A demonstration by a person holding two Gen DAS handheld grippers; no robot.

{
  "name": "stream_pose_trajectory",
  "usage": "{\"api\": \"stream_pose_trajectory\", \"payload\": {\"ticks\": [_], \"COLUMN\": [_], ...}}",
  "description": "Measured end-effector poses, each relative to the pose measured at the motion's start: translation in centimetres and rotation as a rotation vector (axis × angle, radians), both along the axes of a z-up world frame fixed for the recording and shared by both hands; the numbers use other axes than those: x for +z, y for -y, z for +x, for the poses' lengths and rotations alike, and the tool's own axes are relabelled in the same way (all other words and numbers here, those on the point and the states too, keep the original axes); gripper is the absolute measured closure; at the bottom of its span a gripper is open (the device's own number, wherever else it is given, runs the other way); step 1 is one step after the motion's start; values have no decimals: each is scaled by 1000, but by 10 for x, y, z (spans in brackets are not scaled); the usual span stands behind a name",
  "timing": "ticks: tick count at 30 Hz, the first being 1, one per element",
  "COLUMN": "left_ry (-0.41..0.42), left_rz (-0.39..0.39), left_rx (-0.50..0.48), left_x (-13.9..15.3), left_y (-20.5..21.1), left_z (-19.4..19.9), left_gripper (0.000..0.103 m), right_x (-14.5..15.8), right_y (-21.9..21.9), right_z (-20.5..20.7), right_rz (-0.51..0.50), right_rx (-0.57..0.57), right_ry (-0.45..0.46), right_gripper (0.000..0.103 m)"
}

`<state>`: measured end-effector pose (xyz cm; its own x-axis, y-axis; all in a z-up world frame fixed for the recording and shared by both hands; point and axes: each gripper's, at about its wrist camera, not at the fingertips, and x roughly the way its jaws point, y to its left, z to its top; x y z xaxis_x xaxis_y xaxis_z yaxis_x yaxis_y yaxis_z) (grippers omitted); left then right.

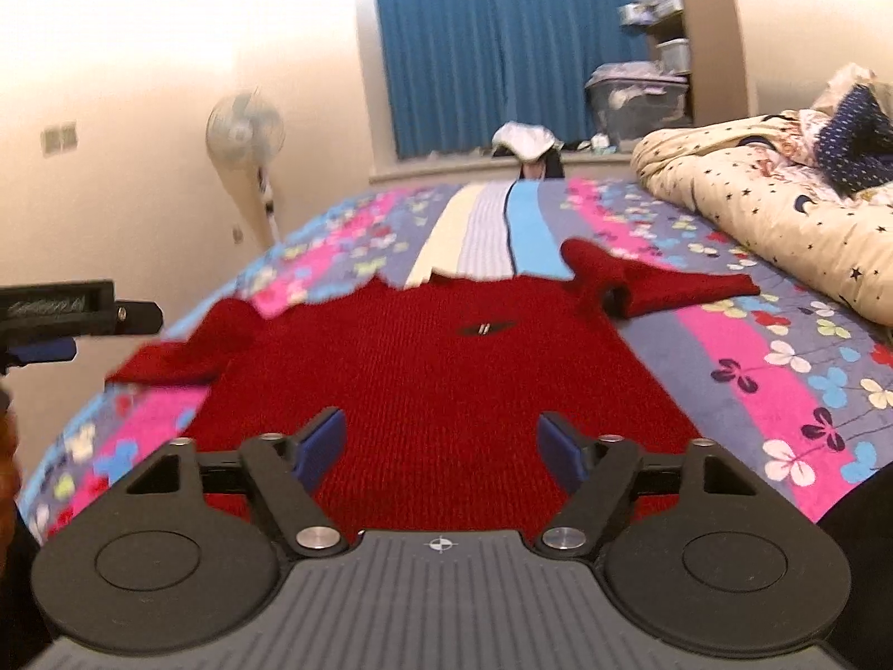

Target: Fold small clothes

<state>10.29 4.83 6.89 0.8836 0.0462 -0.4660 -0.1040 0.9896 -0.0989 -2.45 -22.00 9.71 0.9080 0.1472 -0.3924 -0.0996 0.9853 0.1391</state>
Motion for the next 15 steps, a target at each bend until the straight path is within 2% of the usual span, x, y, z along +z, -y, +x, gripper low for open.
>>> {"api": "stream_pose_trajectory", "payload": {"ticks": [1, 5, 7, 9, 11, 12, 13, 14, 15], "left_ry": [0, -20, -35, -57, -100, -133, -153, -165, -178], "left_rz": [-3, -7, -28, -28, -77, -115, -169, -208, -228], "left_rx": [16, 59, 68, 99, 135, 158, 184, 210, 240], "left_x": [4, 8, 1, -8, -20, -27, -32, -36, -41], "left_y": [-12, -68, -103, -133, -164, -179, -196, -210, -219], "left_z": [17, 97, 134, 161, 183, 192, 200, 205, 206], "left_gripper": [9, 46, 54, 64, 64, 64, 64, 64, 64], "right_x": [3, 17, 28, 40, 49, 53, 58, 61, 64], "right_y": [4, 20, 26, 31, 33, 34, 34, 33, 31], "right_z": [2, 16, 29, 49, 72, 87, 105, 118, 133], "right_rz": [20, 78, 88, 80, 61, 53, 46, 40, 34], "right_rx": [-7, -20, -17, 8, 31, 49, 71, 85, 88], "right_ry": [10, 45, 72, 103, 127, 128, 123, 125, 135], "right_gripper": [39, 66, 68, 68, 65, 61, 46, 38, 36]}}
